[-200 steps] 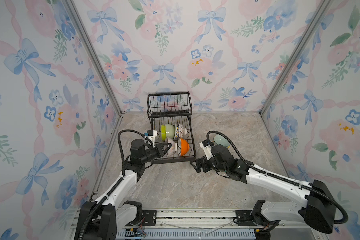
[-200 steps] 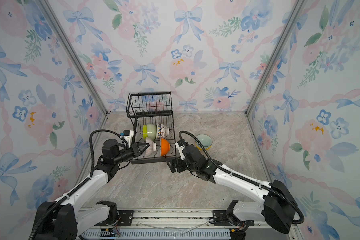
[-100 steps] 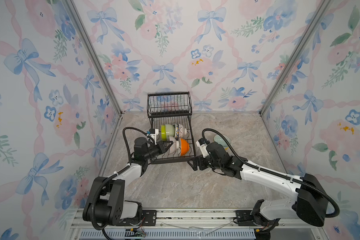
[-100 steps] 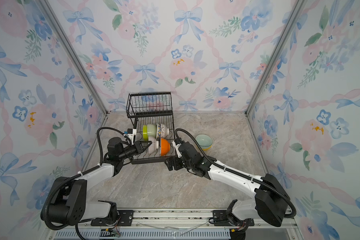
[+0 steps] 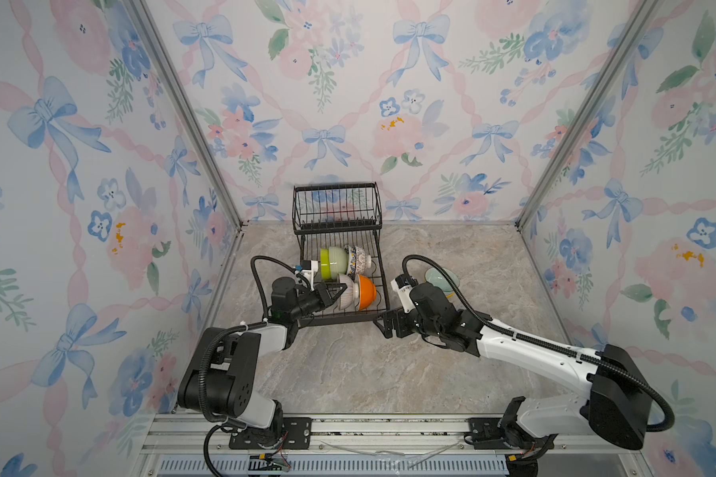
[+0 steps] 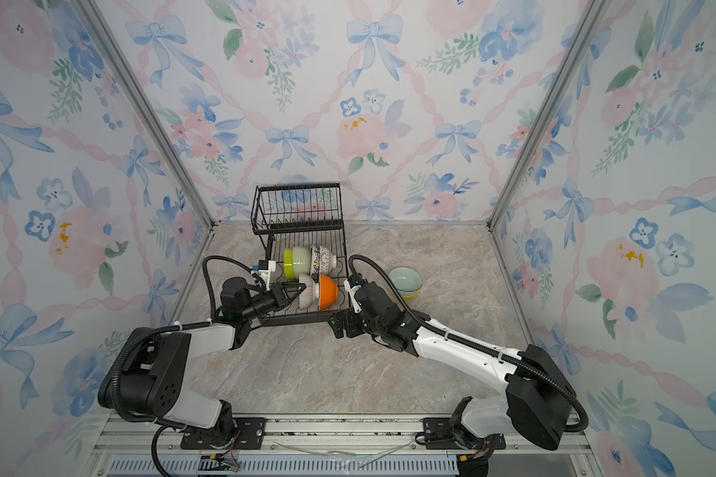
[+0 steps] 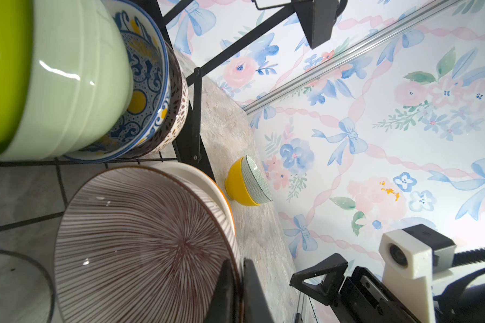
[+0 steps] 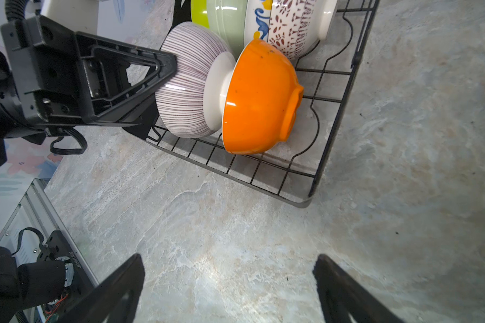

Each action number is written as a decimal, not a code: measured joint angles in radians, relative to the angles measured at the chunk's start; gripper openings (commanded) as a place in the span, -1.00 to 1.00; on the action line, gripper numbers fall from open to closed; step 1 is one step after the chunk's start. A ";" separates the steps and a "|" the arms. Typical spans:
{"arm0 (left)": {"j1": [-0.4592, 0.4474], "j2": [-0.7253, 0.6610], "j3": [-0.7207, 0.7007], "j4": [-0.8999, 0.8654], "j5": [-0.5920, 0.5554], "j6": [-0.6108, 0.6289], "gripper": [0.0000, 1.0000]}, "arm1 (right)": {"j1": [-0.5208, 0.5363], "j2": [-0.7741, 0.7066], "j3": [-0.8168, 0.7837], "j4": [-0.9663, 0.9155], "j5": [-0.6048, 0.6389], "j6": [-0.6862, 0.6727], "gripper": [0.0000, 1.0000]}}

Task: Load bowls into a dish rack
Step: Place the bowl in the dish rack.

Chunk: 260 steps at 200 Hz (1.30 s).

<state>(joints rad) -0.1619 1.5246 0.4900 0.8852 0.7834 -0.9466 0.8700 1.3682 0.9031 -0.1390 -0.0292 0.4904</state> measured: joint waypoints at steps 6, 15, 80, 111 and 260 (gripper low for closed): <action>-0.004 0.012 0.000 0.012 0.003 -0.002 -1.00 | 0.000 0.003 0.000 0.000 0.000 0.000 0.93; -0.011 0.030 0.000 0.029 0.005 -0.008 -1.00 | 0.000 0.007 0.000 -0.001 0.000 0.000 0.92; -0.043 0.168 0.000 0.253 0.028 -0.092 -1.00 | 0.000 0.008 0.000 -0.014 0.018 0.003 0.93; -0.050 0.223 0.000 0.367 0.029 -0.141 -1.00 | -0.002 0.008 0.000 -0.016 0.019 0.003 0.93; -0.030 0.317 -0.057 0.543 -0.021 -0.218 -0.98 | -0.019 0.008 0.000 -0.018 0.026 0.003 0.92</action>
<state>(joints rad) -0.1917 1.8412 0.4328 1.4284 0.7620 -1.1648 0.8513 1.3766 0.9031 -0.1570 -0.0032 0.4938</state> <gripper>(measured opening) 0.070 0.963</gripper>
